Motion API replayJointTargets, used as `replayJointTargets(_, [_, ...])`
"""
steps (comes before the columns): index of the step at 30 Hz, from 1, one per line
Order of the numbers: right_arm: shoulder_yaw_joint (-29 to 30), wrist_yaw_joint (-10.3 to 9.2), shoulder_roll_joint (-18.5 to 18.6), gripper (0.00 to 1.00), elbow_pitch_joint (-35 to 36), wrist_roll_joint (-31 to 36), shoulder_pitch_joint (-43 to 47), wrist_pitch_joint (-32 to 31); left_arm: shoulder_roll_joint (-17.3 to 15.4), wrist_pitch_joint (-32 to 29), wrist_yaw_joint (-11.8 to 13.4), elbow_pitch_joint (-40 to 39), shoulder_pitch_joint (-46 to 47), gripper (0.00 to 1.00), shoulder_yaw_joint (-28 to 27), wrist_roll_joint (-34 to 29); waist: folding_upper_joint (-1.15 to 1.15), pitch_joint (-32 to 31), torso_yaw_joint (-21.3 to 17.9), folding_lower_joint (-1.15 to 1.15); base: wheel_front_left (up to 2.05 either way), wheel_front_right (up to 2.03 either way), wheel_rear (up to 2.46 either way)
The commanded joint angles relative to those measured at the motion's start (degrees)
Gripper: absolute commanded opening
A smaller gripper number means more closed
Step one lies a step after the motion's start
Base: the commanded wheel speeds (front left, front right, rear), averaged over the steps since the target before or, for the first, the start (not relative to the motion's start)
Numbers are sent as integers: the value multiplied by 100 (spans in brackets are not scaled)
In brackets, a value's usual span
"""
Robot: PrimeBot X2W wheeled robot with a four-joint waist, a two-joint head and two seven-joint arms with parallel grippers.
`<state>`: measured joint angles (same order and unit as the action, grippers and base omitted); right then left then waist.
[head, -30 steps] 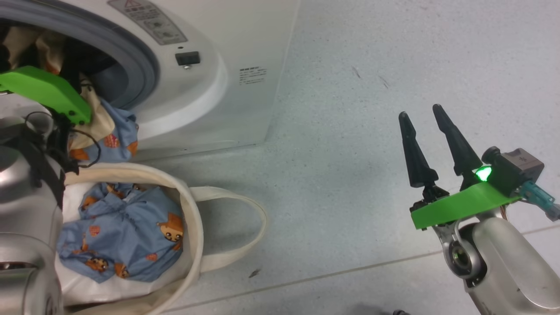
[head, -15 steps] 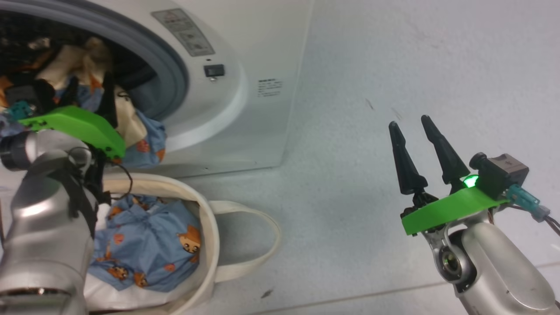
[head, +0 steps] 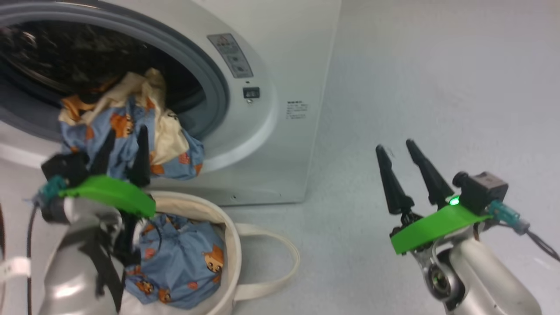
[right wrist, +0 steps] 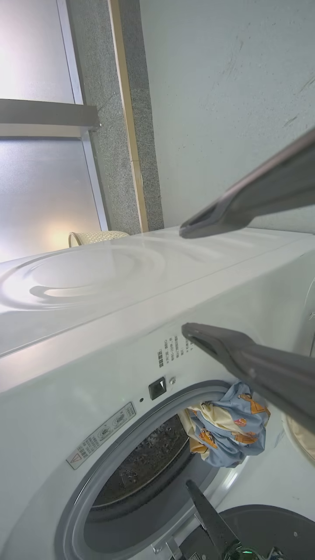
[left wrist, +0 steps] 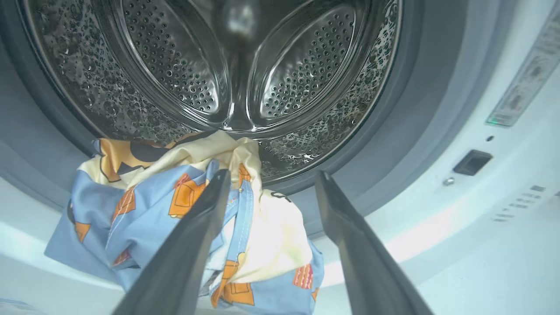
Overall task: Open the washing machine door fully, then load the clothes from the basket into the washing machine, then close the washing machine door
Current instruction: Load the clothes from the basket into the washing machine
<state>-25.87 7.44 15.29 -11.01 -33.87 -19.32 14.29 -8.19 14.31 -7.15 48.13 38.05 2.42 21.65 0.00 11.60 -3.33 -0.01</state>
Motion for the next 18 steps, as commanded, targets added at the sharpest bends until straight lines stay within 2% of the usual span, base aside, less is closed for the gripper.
replayJointTargets(1, [-110,5,8,100,132,-21,92,71,-226,68,-33,-300,-96,100,-90,86,0,-233,128,1,0,0,0])
replayJointTargets(7, [-182,5,-30,100,213,78,235,71,-368,68,27,-475,-799,100,-415,-106,0,-524,137,1,0,0,0])
replayJointTargets(18, [-5,5,-42,100,513,308,525,71,-117,68,-17,-1505,-1743,100,-917,-428,0,-683,111,1,0,0,0])
